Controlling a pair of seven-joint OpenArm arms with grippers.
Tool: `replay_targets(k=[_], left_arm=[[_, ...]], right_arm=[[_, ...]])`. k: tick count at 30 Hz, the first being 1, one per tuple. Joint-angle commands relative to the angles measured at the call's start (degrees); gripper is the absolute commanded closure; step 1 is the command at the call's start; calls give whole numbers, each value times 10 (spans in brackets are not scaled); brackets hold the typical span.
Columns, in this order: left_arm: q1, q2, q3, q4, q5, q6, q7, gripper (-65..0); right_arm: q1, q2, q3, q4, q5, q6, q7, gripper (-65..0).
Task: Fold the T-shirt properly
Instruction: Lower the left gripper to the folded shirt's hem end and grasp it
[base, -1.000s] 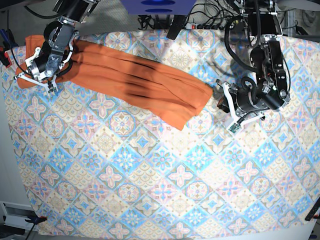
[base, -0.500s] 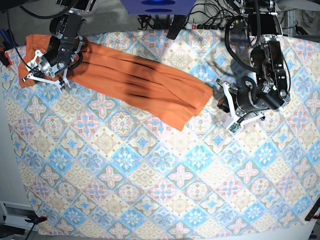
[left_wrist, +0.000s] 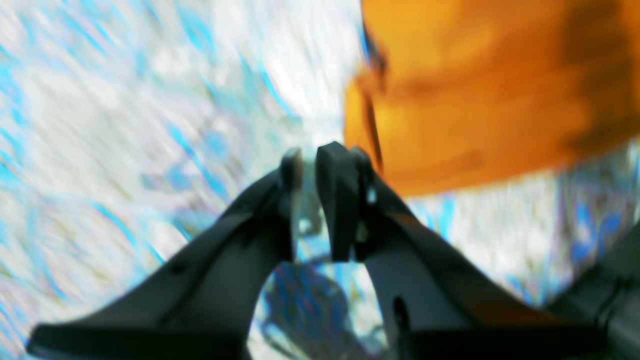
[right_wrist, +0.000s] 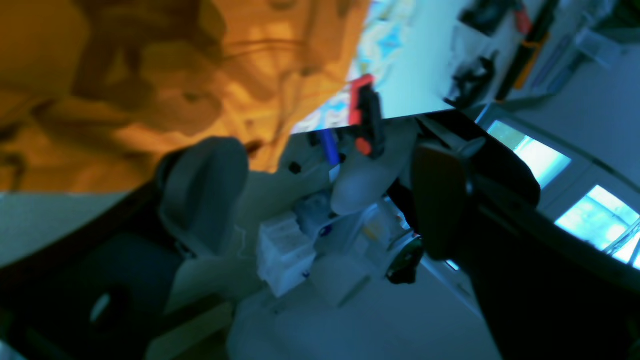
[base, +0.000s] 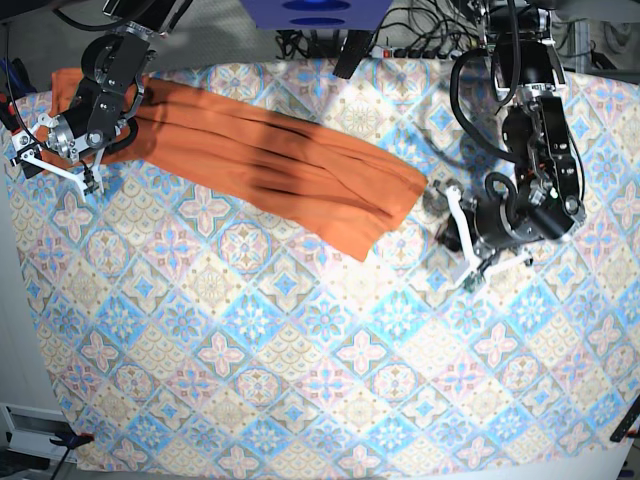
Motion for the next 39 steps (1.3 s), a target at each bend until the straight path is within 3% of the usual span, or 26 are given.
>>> replay_targets(k=[1,4,7,9,14,19,22,32,39], left_arm=[[-16,2,0,11,-8,-1,-8,-124],[-37,15,0,9,-1,-1,-8,-200],[-43,28,0,9,-1,-1,-8,-318],[-43,33,0,9,-1,-1,-8,-353],[-48,37,0,-26,-1,-1,-8,-331],[-102,37,4,-228,-6,-1,-8,-294],[-127,39,5,-291,-6,-1,-17,-297],[-172,64,9,-294,0,-1,-29,-299],[-188,74,87,-356,-1,-1,-98,-360]], right_arm=[[3,4,4,10,-6,-3,-4,-515],[3,4,4,10,-6,-3,-3,-515],[1,5,2,11,-6,-3,-2,-516],[1,5,2,11,-6,-3,-2,-516],[-1,5,1,11,-6,-3,-2,-516],[-1,5,1,11,-6,-3,-2,-516],[-1,5,1,11,-6,-3,-1,-516],[-1,5,0,10,-6,-3,6,-516],[-2,1,0,10,-6,-3,24,-515]])
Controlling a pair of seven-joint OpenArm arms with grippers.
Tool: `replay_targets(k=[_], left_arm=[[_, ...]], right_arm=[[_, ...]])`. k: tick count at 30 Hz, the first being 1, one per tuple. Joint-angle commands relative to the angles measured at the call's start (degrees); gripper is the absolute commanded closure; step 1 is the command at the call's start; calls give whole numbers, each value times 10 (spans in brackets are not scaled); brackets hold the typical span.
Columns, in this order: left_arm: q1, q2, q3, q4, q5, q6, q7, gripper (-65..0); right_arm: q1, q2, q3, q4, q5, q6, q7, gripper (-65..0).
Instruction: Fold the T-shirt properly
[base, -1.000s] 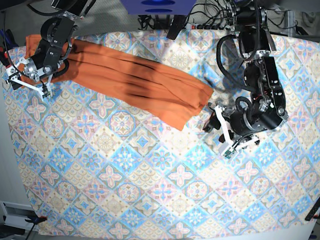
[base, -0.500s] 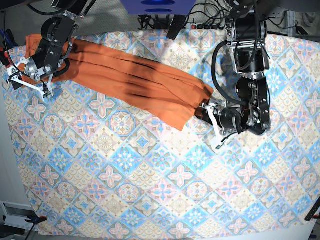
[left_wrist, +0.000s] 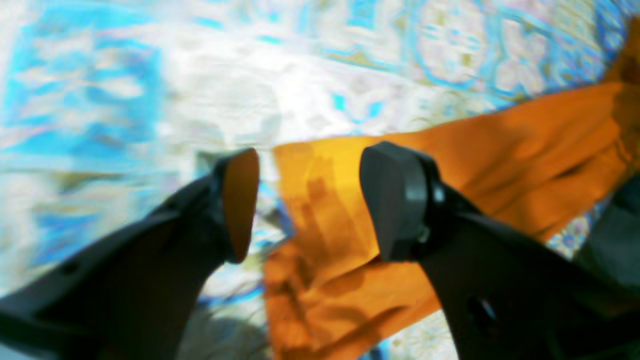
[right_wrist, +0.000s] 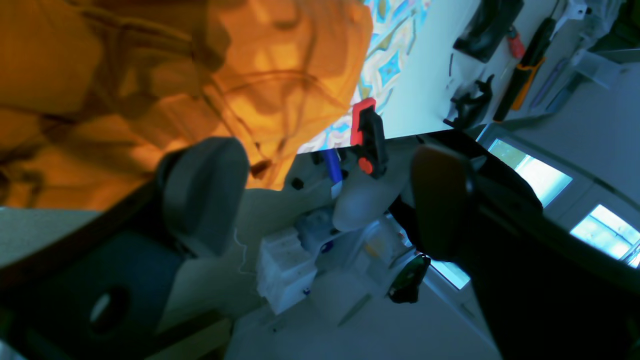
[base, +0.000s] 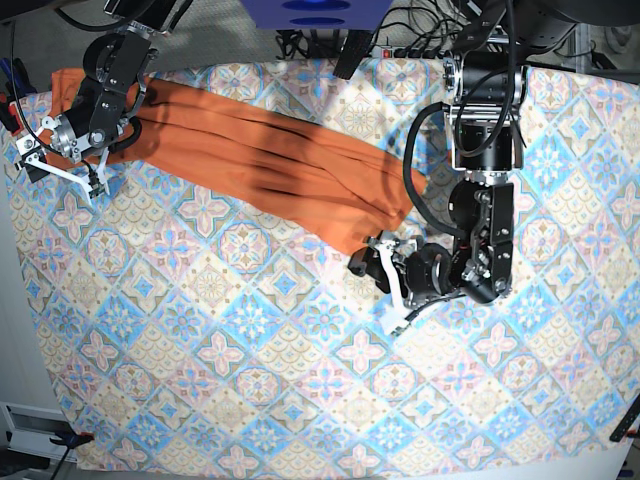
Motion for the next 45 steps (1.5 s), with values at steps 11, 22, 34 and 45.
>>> replay_targets(k=[11,22,34,45], left_arm=[[-47,0,0,-160,-13,-1,-77,-359],[-16,-21,4,-161,-8,-1,-26,-359],[19,-77,2,-70,-14,-1,47,-359],[32,-77,22,-70,-13,-1,54,-360]], right_arm=[[3,7,5,10,-11,-3,-1,-515],[3,7,5,9,-11,-3,-1,-515],[4,7,6,9,-11,-3,-1,-515],[5,5,44,12,-11,-3,0,-515]])
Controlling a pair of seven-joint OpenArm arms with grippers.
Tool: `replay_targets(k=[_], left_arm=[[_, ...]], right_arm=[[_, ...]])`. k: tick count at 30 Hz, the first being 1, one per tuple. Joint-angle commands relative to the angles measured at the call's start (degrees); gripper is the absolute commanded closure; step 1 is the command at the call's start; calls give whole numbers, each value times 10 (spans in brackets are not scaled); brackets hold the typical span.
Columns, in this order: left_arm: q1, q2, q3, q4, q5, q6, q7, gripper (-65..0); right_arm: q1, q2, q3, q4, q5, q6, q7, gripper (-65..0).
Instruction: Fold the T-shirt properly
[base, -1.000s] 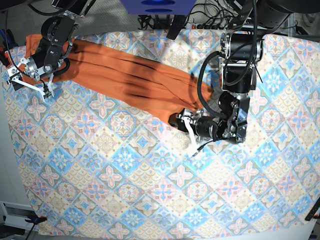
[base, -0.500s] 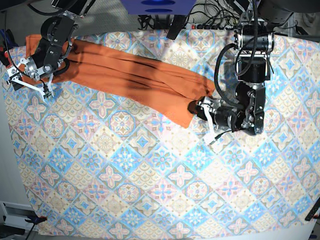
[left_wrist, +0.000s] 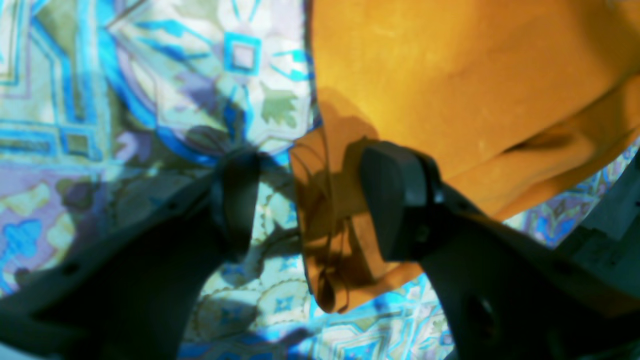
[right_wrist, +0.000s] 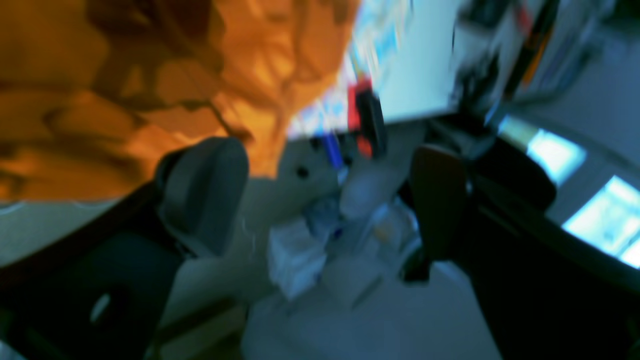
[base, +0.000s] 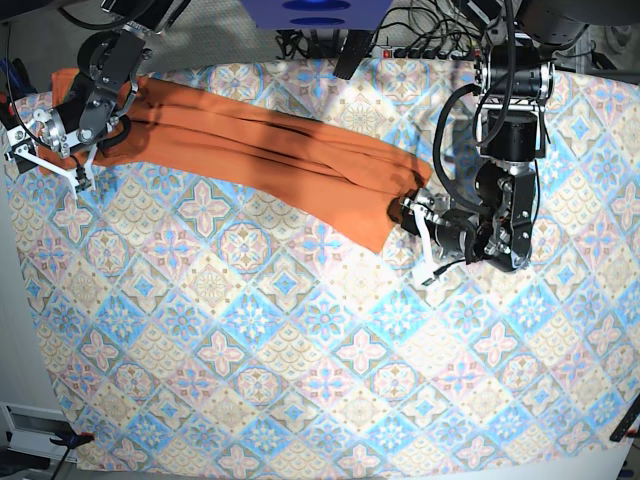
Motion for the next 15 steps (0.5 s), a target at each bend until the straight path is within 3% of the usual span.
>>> replay_targets(k=[1,9,15], left_arm=[[-1,-3,2,4,4,1,20,-360],[-5,-11,-27,8,-1,1,29,-360],[0,-10,-69,105,0,1,42,-367]], right_arm=[[5,5,1,12,-6,-3,4,-515],[5,4,1,12,-6,-3,4,-515],[5,4,-1,11,-6,-3,4,-515]])
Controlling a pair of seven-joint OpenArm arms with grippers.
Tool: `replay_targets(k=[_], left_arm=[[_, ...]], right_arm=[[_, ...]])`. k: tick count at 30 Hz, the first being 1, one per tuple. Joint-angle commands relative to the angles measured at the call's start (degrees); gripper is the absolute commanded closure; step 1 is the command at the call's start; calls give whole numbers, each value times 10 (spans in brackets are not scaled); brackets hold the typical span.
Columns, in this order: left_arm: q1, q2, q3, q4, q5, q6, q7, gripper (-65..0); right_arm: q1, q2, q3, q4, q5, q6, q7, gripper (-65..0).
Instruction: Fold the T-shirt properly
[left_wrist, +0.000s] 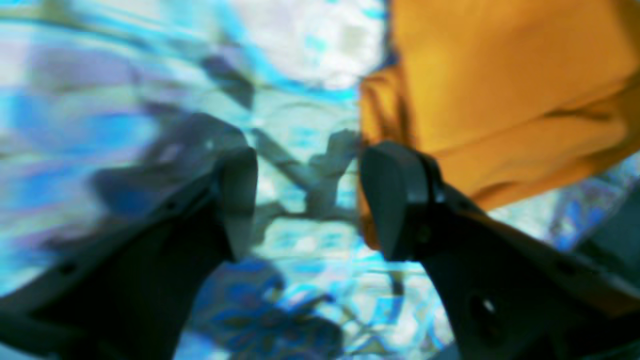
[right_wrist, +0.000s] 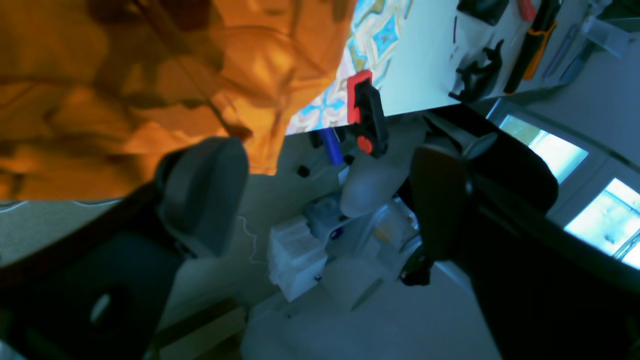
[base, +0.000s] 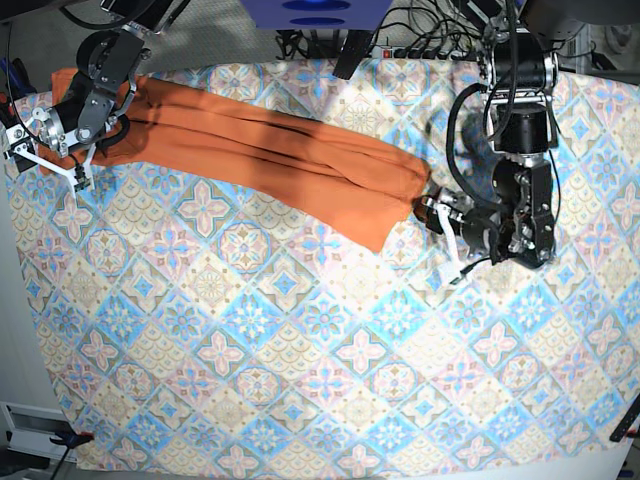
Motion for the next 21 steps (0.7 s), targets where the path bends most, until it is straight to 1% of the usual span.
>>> replay_targets(k=[1,3,6,11,17,21], left_arm=[[-17,5,1,30,-17,-2,-12,-367],[-17,6,1,52,-17,-2,-12,-367],[-15,13,1,55,-18,-2,-12,-367],[21,20,4,55,-18,-2,-12,-367],[42,31,4,55,-18,-2,-12,-368],[52,41,12,55,-44,-2,-12,-368]], right_arm=[[4,6,0,12,-11,-3,-2,-515],[5,6,0,12,-11,-3,-2,-515],[4,5,0,11,-11,-3,-2,-515],[4,5,0,11,-11,-3,-2,-515],[4,5,0,11,-11,-3,-2,-515],[4,5,-1,11,-11,-3,-2,-515]])
